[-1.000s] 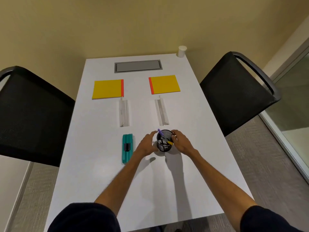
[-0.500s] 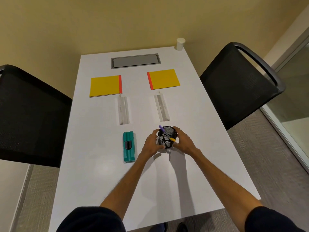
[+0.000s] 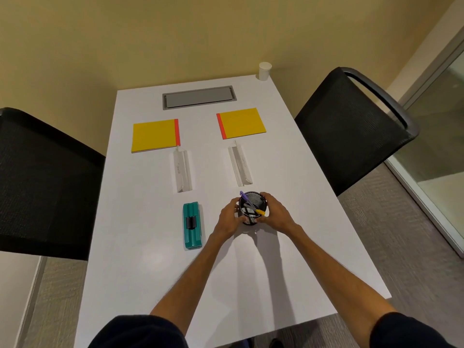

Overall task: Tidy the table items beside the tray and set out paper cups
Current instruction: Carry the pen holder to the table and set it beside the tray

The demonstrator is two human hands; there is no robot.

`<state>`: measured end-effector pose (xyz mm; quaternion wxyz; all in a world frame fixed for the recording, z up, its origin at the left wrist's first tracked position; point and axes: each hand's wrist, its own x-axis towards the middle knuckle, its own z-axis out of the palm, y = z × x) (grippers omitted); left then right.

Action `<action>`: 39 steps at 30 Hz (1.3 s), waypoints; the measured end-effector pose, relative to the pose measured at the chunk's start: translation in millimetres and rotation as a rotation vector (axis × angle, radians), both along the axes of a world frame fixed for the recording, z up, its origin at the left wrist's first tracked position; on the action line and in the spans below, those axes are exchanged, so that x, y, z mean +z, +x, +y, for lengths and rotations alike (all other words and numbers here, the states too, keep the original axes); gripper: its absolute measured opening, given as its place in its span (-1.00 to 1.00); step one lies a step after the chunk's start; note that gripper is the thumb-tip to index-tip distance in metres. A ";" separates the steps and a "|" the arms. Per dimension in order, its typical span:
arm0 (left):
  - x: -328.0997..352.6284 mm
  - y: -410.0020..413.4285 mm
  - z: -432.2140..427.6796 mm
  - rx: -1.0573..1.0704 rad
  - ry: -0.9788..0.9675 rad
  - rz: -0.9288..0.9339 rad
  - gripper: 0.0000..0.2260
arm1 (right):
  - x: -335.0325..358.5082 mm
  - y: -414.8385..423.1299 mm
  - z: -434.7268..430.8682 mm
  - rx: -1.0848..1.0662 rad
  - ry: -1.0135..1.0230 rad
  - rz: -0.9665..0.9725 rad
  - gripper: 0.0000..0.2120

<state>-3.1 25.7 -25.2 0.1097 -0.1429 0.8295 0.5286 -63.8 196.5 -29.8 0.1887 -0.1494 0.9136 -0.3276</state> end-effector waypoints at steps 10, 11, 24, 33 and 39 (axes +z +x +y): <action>11.3 -14.5 27.8 -0.082 0.025 0.120 -0.46 | 26.0 7.4 38.4 -0.113 -0.057 0.066 -0.14; 13.0 -14.8 34.4 -0.100 0.023 0.134 -0.47 | 28.0 10.2 45.9 -0.126 -0.063 0.071 -0.15; 37.0 -1.4 173.7 -0.361 0.026 0.221 -0.50 | 54.3 70.1 192.7 -0.364 -0.096 0.105 -0.17; 39.4 31.8 308.7 -0.487 0.037 0.273 -0.49 | 63.7 122.1 329.6 -0.473 -0.104 0.104 -0.14; 36.2 59.7 396.1 -0.572 0.060 0.263 -0.47 | 59.7 163.4 415.2 -0.529 -0.072 0.100 -0.11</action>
